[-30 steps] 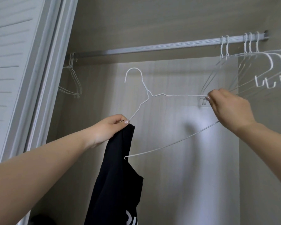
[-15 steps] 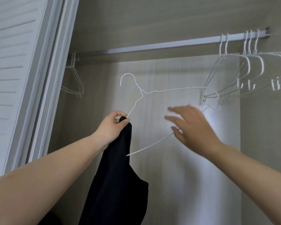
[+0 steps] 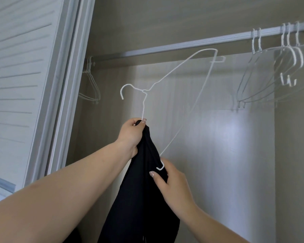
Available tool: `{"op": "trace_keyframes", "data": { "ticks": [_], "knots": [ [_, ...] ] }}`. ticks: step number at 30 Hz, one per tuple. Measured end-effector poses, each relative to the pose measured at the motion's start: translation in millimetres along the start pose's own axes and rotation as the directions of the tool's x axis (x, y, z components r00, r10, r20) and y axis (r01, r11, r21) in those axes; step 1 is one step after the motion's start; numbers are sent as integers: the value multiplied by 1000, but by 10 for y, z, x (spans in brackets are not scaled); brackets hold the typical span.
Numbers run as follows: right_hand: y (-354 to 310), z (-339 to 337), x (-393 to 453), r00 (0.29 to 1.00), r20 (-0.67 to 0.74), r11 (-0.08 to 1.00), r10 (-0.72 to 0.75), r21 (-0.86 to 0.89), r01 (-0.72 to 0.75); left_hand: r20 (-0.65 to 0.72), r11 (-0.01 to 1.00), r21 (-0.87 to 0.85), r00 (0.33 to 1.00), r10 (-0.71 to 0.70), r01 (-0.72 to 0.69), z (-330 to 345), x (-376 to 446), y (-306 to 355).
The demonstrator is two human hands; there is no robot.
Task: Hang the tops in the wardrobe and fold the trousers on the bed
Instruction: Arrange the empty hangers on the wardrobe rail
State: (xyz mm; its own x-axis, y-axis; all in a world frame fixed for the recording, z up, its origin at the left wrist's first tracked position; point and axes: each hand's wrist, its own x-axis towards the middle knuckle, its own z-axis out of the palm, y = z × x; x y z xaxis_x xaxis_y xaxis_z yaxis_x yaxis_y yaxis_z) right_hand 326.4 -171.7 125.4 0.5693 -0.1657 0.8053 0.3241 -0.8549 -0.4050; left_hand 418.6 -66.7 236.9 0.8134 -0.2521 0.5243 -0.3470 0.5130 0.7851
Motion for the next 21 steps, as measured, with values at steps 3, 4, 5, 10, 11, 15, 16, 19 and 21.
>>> {"op": "trace_keyframes", "data": {
  "ticks": [3, 4, 5, 10, 11, 15, 16, 19, 21],
  "knots": [
    [30, 41, -50, 996, -87, 998, 22, 67, -16, -101, 999, 9, 994, -43, 44, -79, 56, -38],
    [44, 45, -65, 995, -97, 998, 22, 64, -16, -133, 999, 3, 990, -44, 45, -96, 65, -62],
    [52, 51, -77, 995, -101, 999, 15, 54, -10, -160, 999, -8, 986, -43, 42, -109, 68, -90],
    [15, 140, -178, 994, -25, 994, -106, -32, 105, -267, 1000, 10, 963, -23, 27, -116, 78, -216],
    [16, 154, -190, 993, -6, 992, -121, -41, 121, -272, 1000, 17, 962, -20, 25, -115, 74, -231],
    [105, 55, -135, 993, 10, 989, -119, -85, 119, -168, 996, 83, 984, 58, -45, -156, 35, -247],
    [143, 5, -115, 994, 11, 988, -113, -106, 114, -137, 989, 121, 986, 97, -80, -185, 31, -245],
    [260, -171, -53, 994, 57, 981, -95, -163, 103, -28, 930, 302, 974, 226, -208, -292, 22, -248],
    [330, -308, -22, 988, 132, 966, -81, -235, 110, 52, 871, 404, 958, 281, -278, -380, 13, -255]
  ]
}}
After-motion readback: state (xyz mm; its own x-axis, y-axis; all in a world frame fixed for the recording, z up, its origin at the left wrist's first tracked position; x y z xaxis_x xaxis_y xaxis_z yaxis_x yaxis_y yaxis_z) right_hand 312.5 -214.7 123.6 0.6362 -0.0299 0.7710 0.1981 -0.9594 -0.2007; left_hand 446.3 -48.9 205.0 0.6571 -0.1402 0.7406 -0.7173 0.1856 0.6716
